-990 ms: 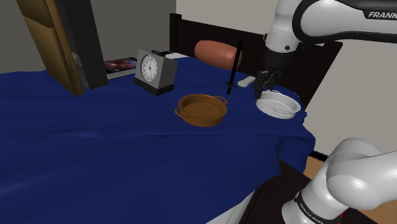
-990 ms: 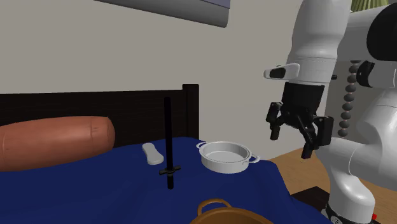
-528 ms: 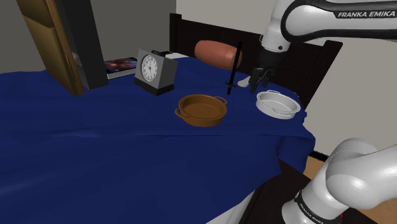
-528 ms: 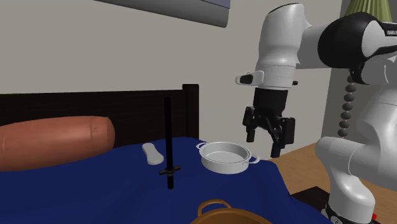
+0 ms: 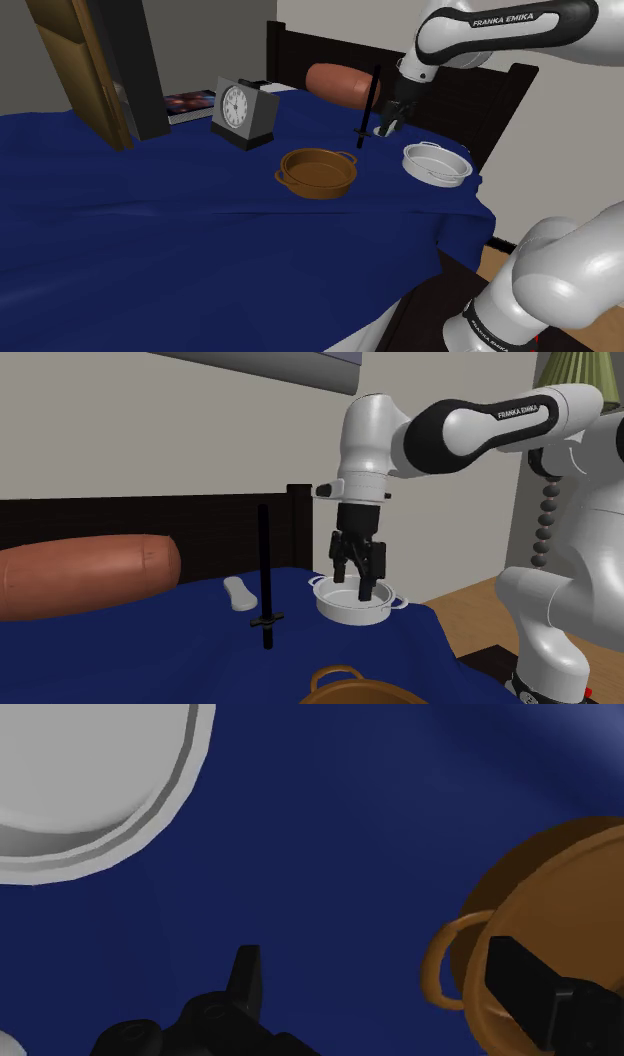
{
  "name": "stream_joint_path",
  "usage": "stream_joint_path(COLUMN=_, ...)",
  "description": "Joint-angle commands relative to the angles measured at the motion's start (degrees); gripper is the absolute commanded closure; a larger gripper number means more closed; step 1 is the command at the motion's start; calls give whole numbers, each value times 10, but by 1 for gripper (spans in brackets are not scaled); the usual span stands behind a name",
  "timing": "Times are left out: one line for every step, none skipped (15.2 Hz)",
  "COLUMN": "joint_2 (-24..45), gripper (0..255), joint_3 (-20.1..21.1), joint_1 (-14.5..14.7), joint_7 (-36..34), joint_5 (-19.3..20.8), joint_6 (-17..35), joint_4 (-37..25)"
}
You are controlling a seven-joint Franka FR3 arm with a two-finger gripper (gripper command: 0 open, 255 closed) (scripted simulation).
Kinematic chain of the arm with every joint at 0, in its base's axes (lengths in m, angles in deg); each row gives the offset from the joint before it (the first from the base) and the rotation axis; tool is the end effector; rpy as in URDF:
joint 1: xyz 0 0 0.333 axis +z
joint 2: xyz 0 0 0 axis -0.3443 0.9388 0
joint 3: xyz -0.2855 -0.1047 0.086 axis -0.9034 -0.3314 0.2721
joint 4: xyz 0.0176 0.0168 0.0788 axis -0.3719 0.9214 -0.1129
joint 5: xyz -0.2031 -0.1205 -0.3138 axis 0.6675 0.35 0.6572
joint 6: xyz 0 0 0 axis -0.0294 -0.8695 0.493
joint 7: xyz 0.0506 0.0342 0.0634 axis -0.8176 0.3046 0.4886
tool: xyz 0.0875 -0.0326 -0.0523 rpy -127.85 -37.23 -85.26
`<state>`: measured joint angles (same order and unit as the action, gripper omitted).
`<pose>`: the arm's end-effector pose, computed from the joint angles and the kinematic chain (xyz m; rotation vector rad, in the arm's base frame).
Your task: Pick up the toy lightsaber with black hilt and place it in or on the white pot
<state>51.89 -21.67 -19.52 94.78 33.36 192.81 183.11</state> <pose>0.4333 -0.1248 0.5437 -3.0824 -0.0293 -0.1712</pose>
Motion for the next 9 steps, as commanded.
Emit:
stream_joint_path(joint_2=38, gripper=0, joint_3=-26, joint_1=1, joint_7=37, joint_5=-21, joint_6=18, joint_4=-23)
stream_joint_path(joint_2=59, gripper=0, joint_3=-38, joint_1=2, joint_7=54, joint_5=-34, joint_6=24, joint_4=-38)
stream_joint_path(joint_2=81, gripper=0, joint_3=-49, joint_1=3, joint_7=73, joint_5=-49, joint_6=29, joint_4=-54)
stream_joint_path(joint_2=103, gripper=0, joint_3=-60, joint_1=4, joint_7=91, joint_5=-65, joint_6=33, joint_4=-70)
stream_joint_path(joint_2=126, gripper=0, joint_3=-70, joint_1=4, joint_7=110, joint_5=-82, joint_6=36, joint_4=-88)
stream_joint_path(joint_2=149, gripper=0, joint_3=-80, joint_1=4, joint_7=129, joint_5=-101, joint_6=37, joint_4=-107)
stream_joint_path(joint_2=174, gripper=0, joint_3=-88, joint_1=2, joint_7=149, joint_5=-120, joint_6=37, joint_4=-127)
stream_joint_path(joint_2=198, gripper=0, joint_3=-96, joint_1=0, joint_7=168, joint_5=-141, joint_6=36, joint_4=-148)
stream_joint_path(joint_2=224, gripper=0, joint_3=-102, joint_1=-4, joint_7=187, joint_5=-162, joint_6=33, joint_4=-170)
